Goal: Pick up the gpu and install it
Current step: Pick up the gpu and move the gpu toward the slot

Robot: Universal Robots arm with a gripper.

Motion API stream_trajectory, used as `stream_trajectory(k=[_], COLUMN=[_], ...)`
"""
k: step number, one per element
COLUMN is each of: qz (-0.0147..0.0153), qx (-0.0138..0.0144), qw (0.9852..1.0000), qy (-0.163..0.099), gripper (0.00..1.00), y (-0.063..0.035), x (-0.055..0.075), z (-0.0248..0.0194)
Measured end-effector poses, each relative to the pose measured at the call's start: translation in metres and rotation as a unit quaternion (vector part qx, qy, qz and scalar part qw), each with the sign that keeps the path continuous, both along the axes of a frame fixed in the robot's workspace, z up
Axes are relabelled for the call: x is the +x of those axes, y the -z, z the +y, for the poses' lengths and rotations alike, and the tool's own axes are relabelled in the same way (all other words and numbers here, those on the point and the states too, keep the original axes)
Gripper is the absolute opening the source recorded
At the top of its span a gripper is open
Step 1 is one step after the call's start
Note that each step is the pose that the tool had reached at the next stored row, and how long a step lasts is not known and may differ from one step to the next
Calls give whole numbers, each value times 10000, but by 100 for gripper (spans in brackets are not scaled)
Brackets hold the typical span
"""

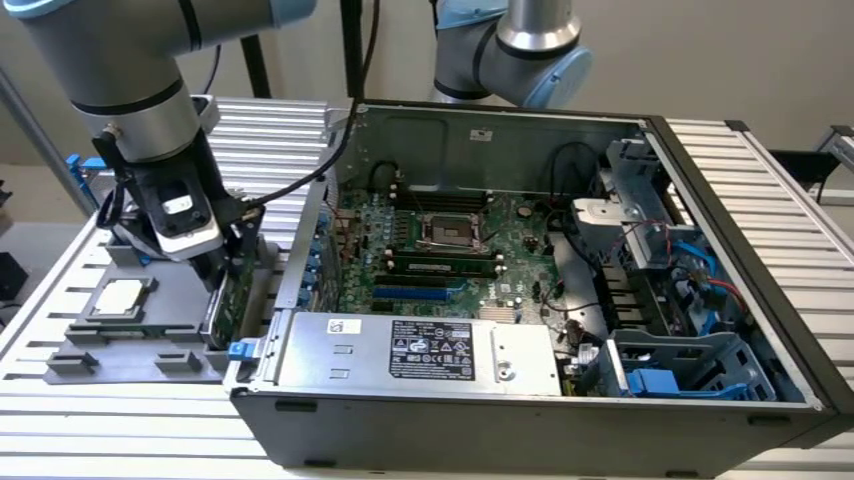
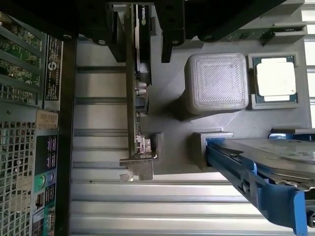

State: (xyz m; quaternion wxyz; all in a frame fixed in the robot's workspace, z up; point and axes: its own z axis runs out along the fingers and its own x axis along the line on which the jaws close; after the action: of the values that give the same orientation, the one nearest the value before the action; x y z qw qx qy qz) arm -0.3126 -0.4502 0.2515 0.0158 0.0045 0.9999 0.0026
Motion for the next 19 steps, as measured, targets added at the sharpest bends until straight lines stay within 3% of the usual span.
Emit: stream_trajectory(k=[8,19], qz=[-16,-15], qx=[-7,-6], qw=[10000,9999], qy=[-67,-100], gripper=[42,40], y=[87,110], x=[0,0], z=[1,6])
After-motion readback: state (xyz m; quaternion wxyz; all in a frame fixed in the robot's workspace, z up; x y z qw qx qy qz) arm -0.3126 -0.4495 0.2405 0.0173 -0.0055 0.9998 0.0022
